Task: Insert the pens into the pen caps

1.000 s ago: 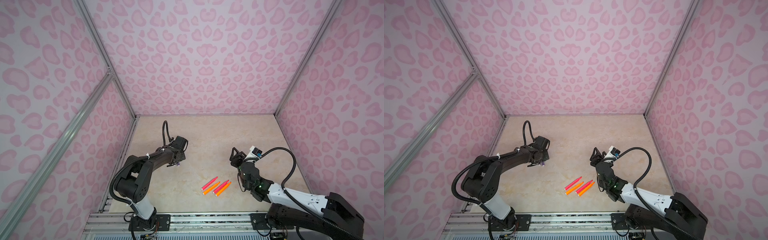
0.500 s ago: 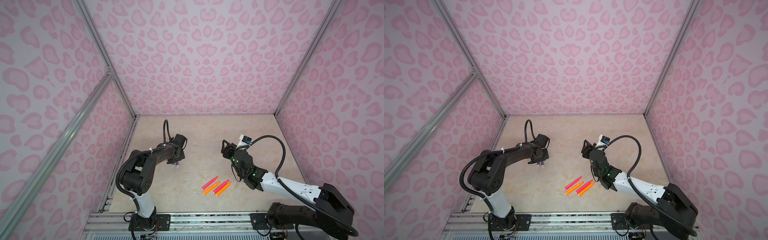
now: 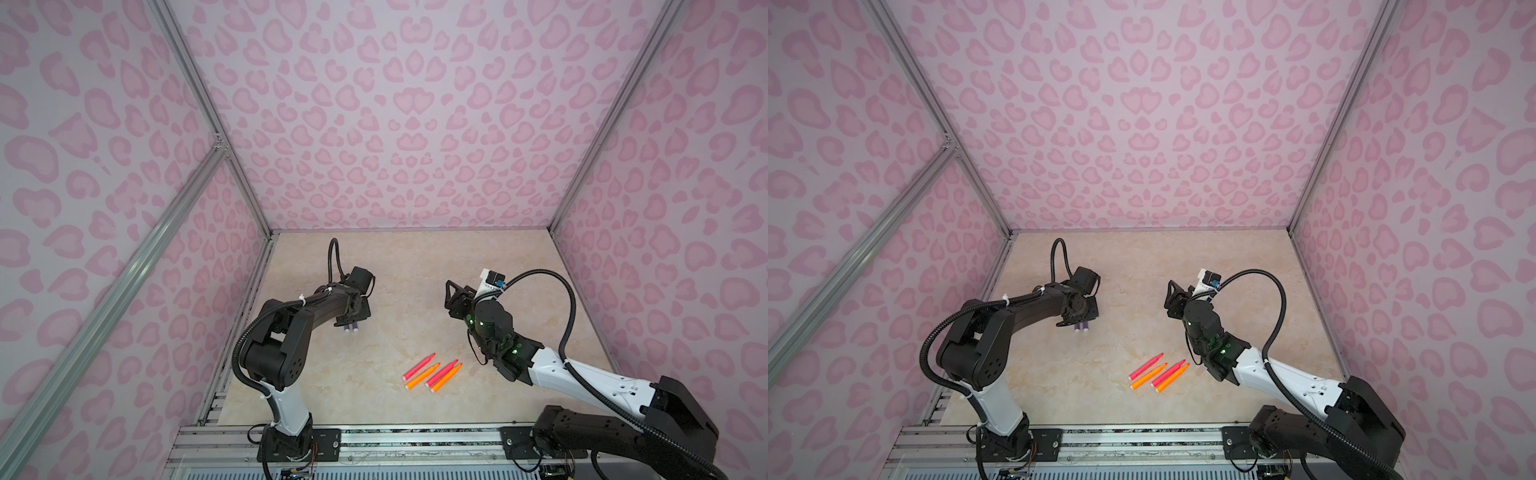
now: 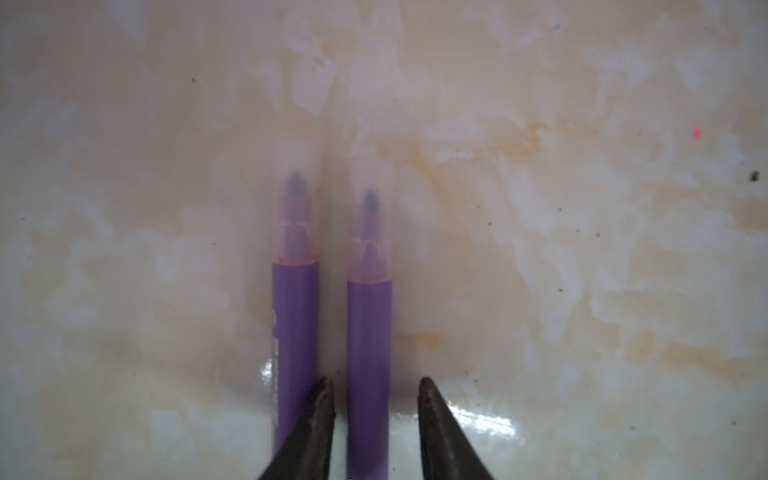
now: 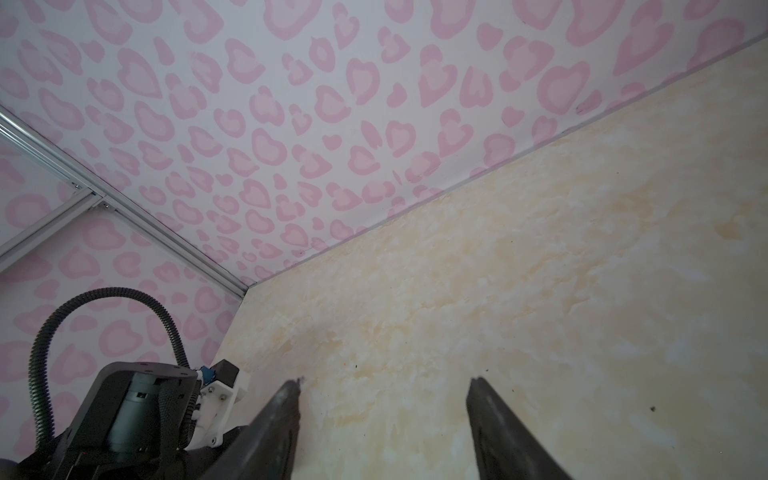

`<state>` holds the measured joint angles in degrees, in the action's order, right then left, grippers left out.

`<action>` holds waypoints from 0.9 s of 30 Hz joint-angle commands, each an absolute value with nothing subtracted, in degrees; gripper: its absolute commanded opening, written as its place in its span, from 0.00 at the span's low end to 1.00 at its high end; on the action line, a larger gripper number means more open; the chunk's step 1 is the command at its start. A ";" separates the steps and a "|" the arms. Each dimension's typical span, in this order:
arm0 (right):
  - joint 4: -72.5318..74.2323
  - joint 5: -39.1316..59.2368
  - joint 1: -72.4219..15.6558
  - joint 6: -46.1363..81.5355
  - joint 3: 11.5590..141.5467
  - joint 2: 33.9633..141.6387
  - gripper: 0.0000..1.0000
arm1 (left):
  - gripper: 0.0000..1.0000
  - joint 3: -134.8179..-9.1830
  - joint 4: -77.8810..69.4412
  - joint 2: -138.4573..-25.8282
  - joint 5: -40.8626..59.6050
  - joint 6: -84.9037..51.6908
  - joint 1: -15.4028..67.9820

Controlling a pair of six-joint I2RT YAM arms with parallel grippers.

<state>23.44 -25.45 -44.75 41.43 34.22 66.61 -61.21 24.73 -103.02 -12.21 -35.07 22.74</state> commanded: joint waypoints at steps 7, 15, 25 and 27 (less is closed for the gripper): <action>24.25 -25.19 -43.81 39.67 32.48 63.31 0.65 | 0.49 -58.48 23.33 -94.32 -15.48 -32.12 25.28; 17.35 -24.93 -39.91 37.92 35.75 61.50 0.63 | 0.51 -58.26 21.93 -90.76 -8.62 -27.24 37.96; -0.80 -21.53 -29.86 33.77 38.94 51.37 0.63 | 0.51 -58.50 19.41 -93.33 -2.74 -23.10 48.83; -2.25 -21.72 -29.53 32.17 38.38 49.27 0.64 | 0.54 -56.75 18.51 -92.58 -1.36 -21.77 49.44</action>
<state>2.50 -22.35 -30.00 35.86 39.20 51.35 -57.84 19.94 -93.43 -4.16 -24.01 48.88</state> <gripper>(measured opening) 0.635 0.532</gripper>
